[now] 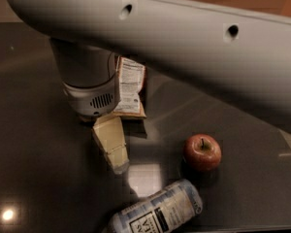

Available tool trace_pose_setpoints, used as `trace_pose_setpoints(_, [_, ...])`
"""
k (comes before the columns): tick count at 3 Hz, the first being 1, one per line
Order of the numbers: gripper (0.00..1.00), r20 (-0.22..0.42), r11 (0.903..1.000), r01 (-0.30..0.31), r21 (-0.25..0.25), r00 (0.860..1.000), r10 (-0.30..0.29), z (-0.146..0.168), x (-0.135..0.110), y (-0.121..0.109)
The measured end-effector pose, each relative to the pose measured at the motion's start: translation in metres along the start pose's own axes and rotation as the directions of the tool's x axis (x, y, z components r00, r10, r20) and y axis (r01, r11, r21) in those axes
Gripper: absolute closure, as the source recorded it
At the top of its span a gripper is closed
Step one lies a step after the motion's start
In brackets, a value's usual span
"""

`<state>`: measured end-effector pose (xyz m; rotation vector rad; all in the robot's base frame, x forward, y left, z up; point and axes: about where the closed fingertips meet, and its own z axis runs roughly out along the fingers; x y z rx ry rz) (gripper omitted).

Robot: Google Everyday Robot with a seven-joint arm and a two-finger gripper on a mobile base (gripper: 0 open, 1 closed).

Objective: Knock blue plastic bottle over

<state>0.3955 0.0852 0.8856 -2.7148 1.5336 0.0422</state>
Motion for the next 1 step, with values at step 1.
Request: trace_pose_setpoints(1, [0.00,0.000,1.0000,0.000,0.000,1.000,0.000,0.0000,0.0000,0.0000])
